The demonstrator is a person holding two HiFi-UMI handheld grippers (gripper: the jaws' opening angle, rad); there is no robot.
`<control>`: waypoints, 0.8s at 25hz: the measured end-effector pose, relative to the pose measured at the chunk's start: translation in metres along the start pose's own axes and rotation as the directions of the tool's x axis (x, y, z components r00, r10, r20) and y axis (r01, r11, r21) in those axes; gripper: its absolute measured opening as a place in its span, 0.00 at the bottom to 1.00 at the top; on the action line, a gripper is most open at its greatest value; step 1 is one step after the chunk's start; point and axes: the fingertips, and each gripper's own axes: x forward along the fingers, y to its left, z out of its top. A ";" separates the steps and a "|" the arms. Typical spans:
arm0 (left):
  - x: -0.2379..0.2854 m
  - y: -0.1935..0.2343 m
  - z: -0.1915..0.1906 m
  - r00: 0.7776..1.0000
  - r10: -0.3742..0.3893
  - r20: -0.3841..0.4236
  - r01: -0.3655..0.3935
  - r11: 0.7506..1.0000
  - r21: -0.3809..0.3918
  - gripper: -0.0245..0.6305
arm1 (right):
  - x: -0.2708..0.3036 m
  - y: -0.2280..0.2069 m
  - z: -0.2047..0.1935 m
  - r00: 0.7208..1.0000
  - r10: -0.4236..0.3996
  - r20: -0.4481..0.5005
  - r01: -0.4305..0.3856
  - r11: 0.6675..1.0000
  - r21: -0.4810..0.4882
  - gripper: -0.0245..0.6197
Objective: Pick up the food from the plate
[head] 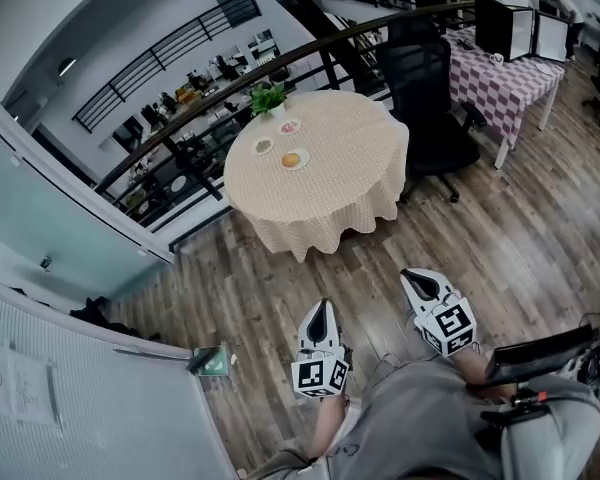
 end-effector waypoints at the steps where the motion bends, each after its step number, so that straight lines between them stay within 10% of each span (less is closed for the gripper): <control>1: 0.003 0.001 -0.001 1.000 0.002 0.000 -0.002 1.000 -0.005 0.05 | 0.003 -0.003 -0.001 1.000 -0.004 -0.002 0.004 1.000 0.005 0.06; 20: 0.052 0.078 0.005 0.996 0.087 0.025 -0.086 0.996 -0.038 0.05 | 0.125 -0.010 0.020 0.996 0.084 0.030 -0.084 0.996 -0.001 0.06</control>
